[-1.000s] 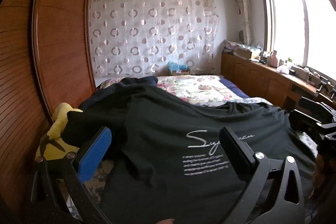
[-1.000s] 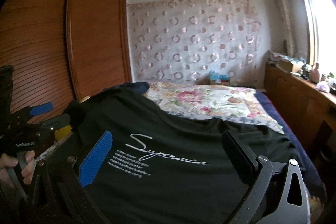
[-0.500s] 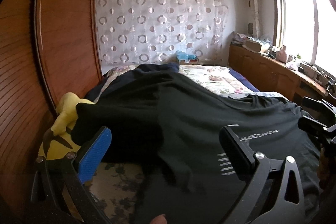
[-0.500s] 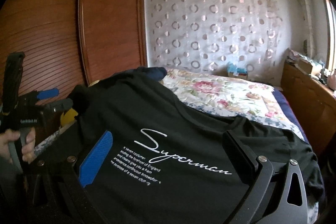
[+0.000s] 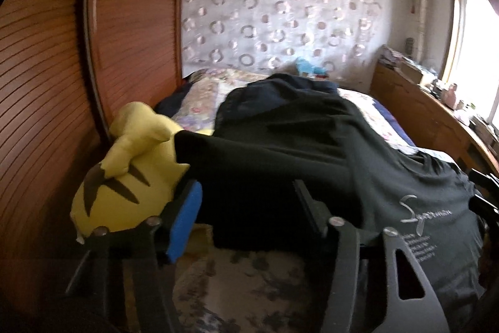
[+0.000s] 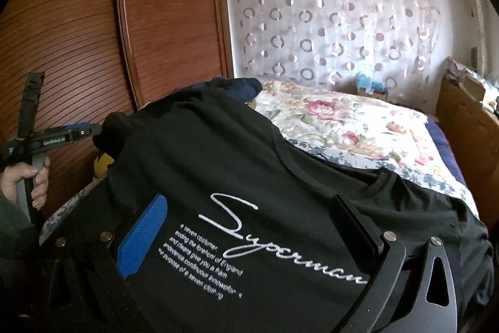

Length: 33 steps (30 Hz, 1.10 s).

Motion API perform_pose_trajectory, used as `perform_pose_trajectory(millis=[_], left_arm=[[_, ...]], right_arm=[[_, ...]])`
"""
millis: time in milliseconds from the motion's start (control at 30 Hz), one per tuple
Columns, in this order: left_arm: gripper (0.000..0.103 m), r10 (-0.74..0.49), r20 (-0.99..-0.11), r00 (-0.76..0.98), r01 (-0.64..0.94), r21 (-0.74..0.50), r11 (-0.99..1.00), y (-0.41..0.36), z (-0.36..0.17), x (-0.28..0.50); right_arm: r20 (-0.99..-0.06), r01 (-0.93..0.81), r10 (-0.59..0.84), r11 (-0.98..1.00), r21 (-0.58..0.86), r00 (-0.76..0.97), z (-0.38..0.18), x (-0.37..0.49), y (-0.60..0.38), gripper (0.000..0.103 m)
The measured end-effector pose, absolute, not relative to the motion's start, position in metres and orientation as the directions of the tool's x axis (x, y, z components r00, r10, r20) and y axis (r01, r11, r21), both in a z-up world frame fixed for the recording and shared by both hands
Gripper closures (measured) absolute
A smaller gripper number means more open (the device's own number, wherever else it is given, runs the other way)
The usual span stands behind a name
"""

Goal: Fold small clothes

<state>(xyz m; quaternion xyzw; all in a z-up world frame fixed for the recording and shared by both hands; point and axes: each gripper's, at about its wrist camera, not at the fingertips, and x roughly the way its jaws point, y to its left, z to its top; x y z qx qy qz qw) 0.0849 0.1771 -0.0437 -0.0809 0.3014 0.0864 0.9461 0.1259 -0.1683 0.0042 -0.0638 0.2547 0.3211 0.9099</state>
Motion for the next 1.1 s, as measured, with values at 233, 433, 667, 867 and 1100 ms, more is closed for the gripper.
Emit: perform_pose_trajectory(millis=[233,433,667,867,1100], left_arm=[[0.049,0.121,-0.608,0.784,-0.249,-0.131,0.960,0.201,-0.046,0.107],[0.049,0.057,-0.650,0.758,-0.249,-0.208,0.946,0.220,-0.058,0.124],[0.080,0.049,-0.631,0.774,-0.215,-0.188,0.958,0.212,-0.054,0.122],[0.088,0.098,-0.593,0.800,-0.200,-0.109,0.974,0.198,-0.040,0.114],[0.088,0.115,-0.589,0.800,-0.196,-0.075,0.978,0.196,-0.027,0.112]], right_arm=[[-0.530,-0.629,0.560,0.775,0.064,0.637,0.001,0.145,-0.156,0.000],[-0.547,-0.632,0.563,0.771,0.078,0.620,-0.002,0.150,-0.154,0.000],[-0.558,-0.624,0.557,0.777,0.087,0.615,-0.002,0.151,-0.152,0.000],[-0.560,-0.616,0.552,0.782,0.092,0.618,-0.001,0.148,-0.151,0.000],[-0.553,-0.616,0.556,0.782,0.094,0.621,0.001,0.148,-0.154,0.000]])
